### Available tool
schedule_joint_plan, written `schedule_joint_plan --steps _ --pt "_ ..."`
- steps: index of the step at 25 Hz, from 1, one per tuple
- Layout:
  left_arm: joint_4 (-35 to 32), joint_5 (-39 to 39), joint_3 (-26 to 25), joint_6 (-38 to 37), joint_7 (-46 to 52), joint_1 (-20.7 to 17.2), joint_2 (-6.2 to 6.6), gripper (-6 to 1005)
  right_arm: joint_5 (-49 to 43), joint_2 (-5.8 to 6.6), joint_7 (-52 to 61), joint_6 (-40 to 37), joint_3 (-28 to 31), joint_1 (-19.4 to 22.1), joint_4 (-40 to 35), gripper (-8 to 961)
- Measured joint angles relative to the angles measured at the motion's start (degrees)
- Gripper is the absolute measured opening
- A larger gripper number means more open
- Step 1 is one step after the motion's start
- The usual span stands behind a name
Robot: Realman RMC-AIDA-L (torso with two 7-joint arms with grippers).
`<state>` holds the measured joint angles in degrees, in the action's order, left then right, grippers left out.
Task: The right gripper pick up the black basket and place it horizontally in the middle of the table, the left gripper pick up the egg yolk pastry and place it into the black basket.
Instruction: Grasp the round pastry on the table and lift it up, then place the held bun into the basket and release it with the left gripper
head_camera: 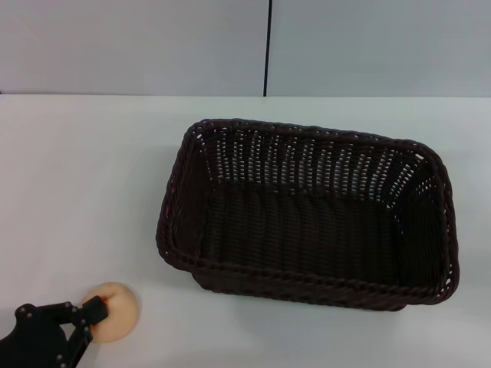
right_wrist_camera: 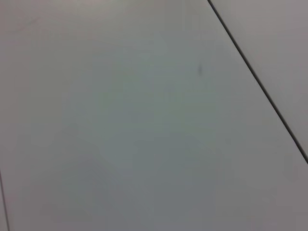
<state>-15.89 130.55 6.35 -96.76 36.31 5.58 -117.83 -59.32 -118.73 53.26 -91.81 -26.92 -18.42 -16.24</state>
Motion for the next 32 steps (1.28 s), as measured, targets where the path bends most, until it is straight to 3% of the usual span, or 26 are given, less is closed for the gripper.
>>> schedule_joint_plan --steps 3,7,13,21,22,25,32 --pt "0.03 -0.02 -0.01 -0.07 0.08 0.03 0.00 28 0.06 0.05 -0.01 0.09 0.02 0.07 0.00 408" --pt "0.09 -1.55 -0.07 -2.21 0.32 0.10 0.00 44 0.17 0.07 -0.10 0.18 0.05 0.15 0.00 408" --pt "1.51 -11.43 -2.83 -11.74 2.08 0.63 -0.01 67 0.30 0.16 -0.16 0.21 0.14 0.10 -0.02 408" --pt "6.35 -14.83 -6.50 -15.00 4.02 9.26 -0.13 99 0.35 0.17 -0.17 0.24 0.12 -0.18 -0.03 408" --pt "7.40 -14.05 -4.86 -14.96 3.99 13.02 -0.28 103 0.35 0.17 -0.17 0.24 0.13 -0.18 -0.03 408" --pt "8.32 -13.17 -0.59 -13.15 4.86 17.66 -0.47 115 0.35 0.10 -0.17 0.25 0.12 0.00 -0.03 408" --pt "8.44 -13.27 1.61 -10.86 7.58 19.95 -0.58 142 0.35 0.13 0.09 0.24 0.96 0.51 -0.03 408"
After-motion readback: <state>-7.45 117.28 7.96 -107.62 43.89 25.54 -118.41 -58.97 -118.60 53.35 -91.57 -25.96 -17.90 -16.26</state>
